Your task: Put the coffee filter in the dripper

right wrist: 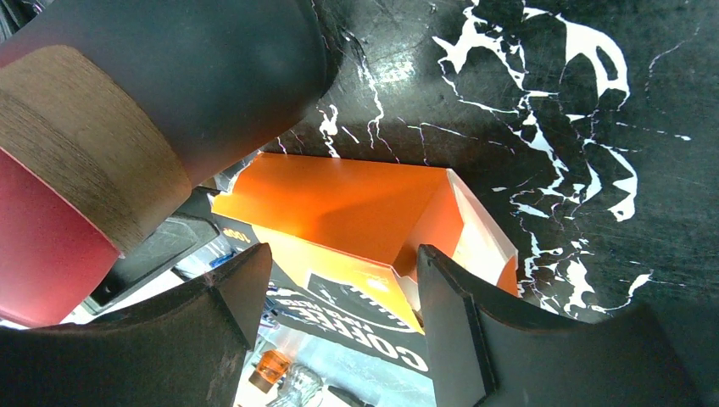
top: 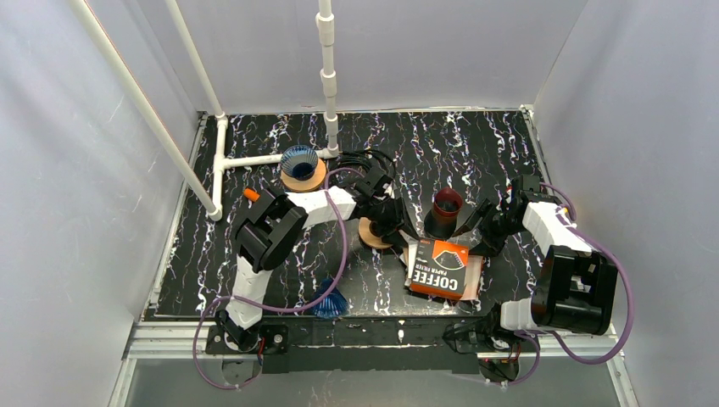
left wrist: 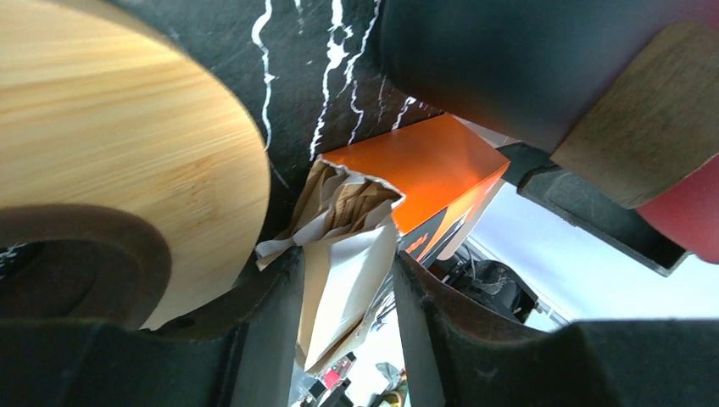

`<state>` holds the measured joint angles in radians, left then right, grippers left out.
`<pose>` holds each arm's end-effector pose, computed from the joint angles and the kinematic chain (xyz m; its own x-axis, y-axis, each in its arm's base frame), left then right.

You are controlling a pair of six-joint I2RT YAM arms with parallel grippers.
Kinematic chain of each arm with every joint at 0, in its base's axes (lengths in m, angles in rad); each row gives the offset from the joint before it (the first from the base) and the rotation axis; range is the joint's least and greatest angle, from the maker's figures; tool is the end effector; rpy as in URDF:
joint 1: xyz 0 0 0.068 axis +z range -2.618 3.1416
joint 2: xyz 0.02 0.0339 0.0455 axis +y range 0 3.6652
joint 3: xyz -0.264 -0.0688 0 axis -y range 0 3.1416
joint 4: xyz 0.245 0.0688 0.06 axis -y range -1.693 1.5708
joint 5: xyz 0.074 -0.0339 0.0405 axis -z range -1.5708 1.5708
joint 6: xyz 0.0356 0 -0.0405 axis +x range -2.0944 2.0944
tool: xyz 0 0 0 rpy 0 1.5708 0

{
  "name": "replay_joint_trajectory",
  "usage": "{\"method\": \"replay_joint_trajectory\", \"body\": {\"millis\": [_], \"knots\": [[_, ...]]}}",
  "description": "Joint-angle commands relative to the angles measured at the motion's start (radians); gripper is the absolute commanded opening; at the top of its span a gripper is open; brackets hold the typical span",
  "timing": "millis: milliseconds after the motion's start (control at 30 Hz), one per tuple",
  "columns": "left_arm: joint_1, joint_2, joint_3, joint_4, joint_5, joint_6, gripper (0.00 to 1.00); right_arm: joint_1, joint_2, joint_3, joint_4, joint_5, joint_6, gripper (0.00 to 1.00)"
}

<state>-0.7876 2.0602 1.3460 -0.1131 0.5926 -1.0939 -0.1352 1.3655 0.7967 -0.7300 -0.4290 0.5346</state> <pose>0.2954 -0.3249 0.1552 -0.9976 -0.0425 0.0546 -0.0691 0.6091 -0.7901 0.2334 -0.0168 0.1881 -0.8152 0.5785 -0.0270 0.4965 0.7222 0.4816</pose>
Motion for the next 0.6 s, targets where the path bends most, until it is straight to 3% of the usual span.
{"method": "replay_joint_trajectory", "body": {"millis": [0, 300, 567], "knots": [[-0.008, 0.01, 0.052, -0.016, 0.034, -0.001, 0.38, 0.002, 0.006, 0.026, 0.001, -0.009, -0.003, 0.72], [-0.009, -0.019, 0.052, 0.006, 0.027, 0.002, 0.0, 0.003, 0.01, 0.049, -0.003, -0.01, 0.003, 0.72], [0.007, -0.093, 0.051, -0.058, -0.015, 0.096, 0.0, 0.003, 0.013, 0.112, -0.022, -0.01, 0.012, 0.74]]}}
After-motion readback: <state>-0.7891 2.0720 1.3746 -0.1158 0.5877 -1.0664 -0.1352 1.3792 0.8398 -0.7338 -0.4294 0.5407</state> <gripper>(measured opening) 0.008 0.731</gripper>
